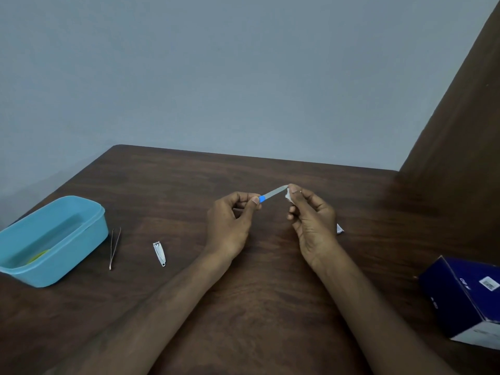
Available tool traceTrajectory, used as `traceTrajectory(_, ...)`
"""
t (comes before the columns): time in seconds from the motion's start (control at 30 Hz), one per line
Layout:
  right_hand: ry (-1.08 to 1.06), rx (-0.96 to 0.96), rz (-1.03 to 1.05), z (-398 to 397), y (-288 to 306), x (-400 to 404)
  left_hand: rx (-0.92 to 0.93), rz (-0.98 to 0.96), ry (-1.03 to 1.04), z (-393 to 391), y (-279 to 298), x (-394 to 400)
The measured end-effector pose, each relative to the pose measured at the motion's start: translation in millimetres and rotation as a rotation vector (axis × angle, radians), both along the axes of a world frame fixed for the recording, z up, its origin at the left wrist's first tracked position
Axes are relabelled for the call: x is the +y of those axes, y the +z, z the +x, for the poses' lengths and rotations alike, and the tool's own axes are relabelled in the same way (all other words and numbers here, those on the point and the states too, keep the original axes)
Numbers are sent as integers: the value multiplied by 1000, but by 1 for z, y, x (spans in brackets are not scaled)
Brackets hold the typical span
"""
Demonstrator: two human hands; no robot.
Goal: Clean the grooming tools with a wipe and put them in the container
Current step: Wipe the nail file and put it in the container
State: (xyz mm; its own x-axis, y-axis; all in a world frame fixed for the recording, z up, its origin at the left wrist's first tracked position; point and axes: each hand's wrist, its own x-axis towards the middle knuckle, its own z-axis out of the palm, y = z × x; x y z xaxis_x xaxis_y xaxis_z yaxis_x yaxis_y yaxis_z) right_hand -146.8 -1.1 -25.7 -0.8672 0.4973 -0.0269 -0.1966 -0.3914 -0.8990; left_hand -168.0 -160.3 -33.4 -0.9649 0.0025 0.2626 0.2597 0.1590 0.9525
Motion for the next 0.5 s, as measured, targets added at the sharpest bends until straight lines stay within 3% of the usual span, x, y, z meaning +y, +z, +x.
traceTrajectory(0.3,75,-10,612,11,-10,-8,-39,76,-49,10,8,-3)
traceTrajectory(0.5,154,42,526,17,-5,-16,52,-62,48,15,8,-1)
